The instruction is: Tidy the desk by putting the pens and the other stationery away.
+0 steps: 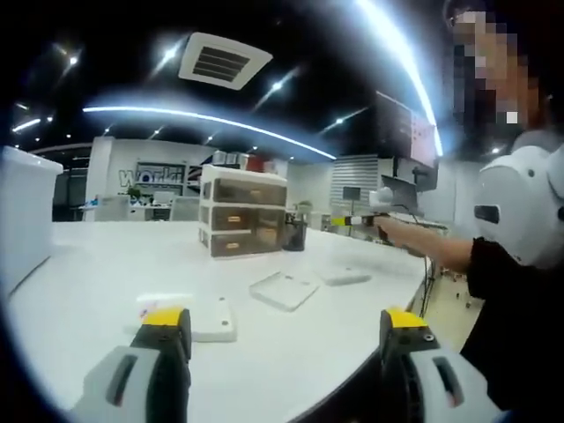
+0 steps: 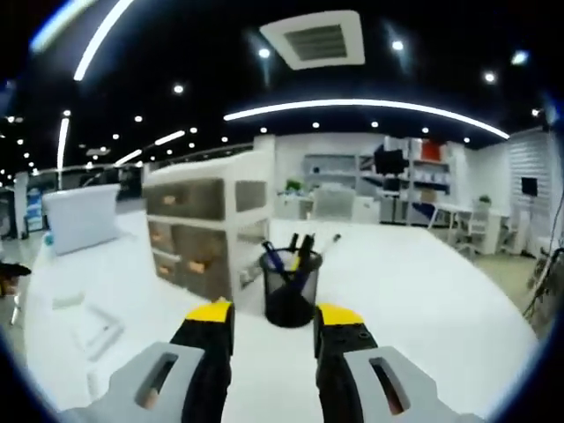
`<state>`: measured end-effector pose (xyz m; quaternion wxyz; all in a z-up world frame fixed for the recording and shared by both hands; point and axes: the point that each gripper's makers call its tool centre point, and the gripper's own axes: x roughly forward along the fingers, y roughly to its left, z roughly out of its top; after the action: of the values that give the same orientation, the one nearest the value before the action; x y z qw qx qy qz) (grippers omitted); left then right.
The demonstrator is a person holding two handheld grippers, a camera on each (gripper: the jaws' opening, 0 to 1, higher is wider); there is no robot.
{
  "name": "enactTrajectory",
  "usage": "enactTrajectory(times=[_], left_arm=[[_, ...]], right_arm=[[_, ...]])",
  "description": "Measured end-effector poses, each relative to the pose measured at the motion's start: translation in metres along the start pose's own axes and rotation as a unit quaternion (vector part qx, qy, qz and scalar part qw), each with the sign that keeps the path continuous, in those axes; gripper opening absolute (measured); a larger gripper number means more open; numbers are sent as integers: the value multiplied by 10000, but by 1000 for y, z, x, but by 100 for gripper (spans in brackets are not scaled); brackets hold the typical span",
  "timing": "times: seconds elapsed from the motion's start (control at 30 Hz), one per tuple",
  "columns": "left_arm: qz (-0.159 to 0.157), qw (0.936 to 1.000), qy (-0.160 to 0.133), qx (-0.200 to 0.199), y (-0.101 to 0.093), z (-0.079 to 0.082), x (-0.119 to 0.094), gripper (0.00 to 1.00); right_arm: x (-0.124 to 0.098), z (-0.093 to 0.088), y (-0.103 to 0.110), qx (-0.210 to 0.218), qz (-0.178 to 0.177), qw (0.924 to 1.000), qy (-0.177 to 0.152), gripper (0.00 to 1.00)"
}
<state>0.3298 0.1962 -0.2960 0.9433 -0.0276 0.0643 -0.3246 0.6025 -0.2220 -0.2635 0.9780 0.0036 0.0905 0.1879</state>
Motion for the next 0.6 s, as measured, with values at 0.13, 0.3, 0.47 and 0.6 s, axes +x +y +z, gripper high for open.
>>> enactTrajectory(times=[0.13, 0.3, 0.47, 0.6], left_arm=[[5, 10000, -15, -23, 0, 0, -2, 87], [49, 10000, -38, -34, 3, 1, -6, 87], [94, 9999, -40, -30, 6, 3, -9, 87], [147, 9999, -26, -24, 9, 3, -12, 87]], right_arm=[[19, 5, -3, -153, -68, 9998, 86, 34], [40, 16, -15, -19, -260, 9996, 54, 32], [60, 24, -32, 24, -471, 9989, 16, 31], [72, 24, -41, 83, -580, 9983, 16, 29]])
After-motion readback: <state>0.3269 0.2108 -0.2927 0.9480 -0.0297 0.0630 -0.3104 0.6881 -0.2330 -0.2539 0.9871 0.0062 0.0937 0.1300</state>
